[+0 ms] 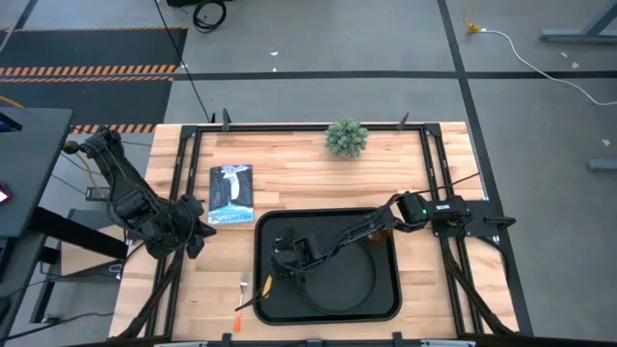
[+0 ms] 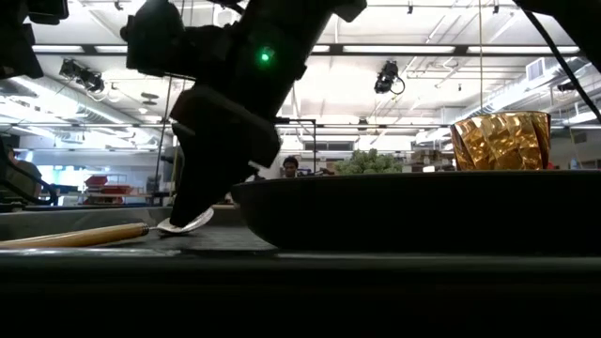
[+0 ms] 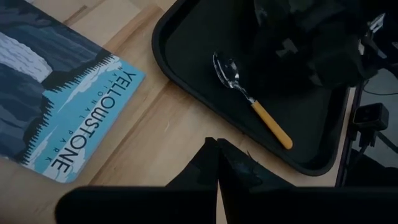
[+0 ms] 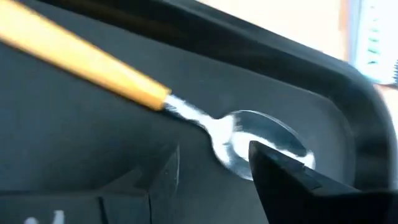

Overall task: Pick and place plate/cup/fork/spoon on tray
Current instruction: Put the orange spoon on the black tray

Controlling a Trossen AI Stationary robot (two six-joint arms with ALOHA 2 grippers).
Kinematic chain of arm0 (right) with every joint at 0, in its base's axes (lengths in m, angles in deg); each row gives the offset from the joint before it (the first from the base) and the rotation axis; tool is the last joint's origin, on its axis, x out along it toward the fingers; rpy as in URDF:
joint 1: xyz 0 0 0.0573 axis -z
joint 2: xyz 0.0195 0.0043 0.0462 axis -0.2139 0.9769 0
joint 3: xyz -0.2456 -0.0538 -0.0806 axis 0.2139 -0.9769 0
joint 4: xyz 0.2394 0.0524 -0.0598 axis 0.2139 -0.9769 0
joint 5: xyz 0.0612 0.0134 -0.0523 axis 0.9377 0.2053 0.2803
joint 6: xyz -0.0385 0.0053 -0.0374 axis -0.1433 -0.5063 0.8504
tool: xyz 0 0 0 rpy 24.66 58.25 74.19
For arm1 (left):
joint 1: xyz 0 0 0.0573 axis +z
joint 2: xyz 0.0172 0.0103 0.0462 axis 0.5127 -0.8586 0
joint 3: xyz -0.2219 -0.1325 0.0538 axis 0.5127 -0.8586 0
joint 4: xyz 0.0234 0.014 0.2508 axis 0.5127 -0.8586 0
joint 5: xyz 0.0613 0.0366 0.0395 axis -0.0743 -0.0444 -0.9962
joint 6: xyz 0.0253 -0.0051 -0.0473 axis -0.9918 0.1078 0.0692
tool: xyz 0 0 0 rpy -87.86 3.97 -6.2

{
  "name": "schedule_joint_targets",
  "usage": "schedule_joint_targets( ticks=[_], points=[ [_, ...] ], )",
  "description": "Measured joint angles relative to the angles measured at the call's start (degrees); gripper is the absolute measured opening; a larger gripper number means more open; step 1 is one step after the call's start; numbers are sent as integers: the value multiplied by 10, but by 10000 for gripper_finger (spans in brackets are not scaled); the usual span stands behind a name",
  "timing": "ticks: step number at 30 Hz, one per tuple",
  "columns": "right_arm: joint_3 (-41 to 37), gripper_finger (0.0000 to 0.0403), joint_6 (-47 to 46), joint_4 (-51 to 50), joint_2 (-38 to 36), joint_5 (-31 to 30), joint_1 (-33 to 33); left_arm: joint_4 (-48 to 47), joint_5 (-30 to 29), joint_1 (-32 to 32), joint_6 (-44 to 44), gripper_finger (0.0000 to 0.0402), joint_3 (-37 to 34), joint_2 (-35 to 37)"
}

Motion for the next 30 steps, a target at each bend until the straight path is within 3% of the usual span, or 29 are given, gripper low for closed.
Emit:
schedule_joint_targets(
  ticks=[30],
  points=[
    [-2,197,126,26,0,-18,69,50,-3,0,-75,9,0,0]
  ],
)
